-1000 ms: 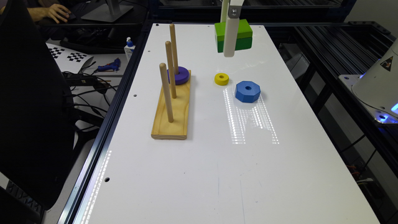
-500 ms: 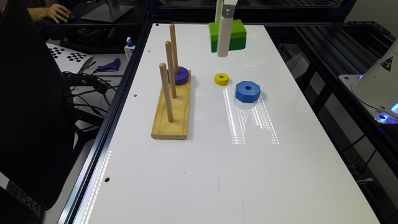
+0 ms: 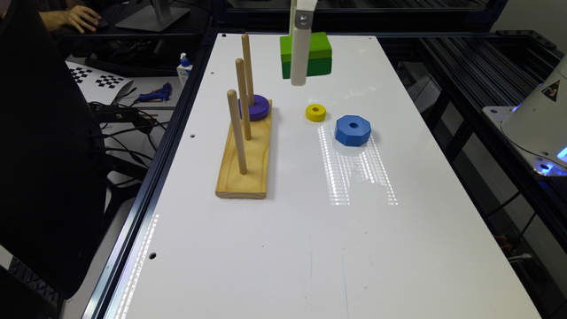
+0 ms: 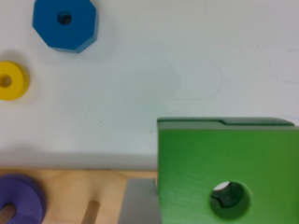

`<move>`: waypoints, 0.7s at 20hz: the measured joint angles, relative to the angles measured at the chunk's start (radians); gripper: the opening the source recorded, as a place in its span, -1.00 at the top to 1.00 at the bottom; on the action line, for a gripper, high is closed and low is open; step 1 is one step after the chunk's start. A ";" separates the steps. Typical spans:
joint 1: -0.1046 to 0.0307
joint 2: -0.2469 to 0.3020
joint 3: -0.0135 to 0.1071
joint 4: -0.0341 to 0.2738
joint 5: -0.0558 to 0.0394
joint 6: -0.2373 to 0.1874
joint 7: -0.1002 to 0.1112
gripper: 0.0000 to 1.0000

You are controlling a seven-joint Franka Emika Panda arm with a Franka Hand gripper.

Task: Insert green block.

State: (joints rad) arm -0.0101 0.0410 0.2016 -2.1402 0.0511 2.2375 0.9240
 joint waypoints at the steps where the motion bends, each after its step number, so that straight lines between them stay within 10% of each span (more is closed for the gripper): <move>1: 0.000 0.009 0.000 0.012 -0.0013 0.000 0.000 1.00; 14: -0.004 0.130 -0.003 0.150 -0.0195 -0.005 0.000 1.00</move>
State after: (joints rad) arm -0.0144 0.1713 0.1988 -1.9897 0.0316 2.2326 0.9240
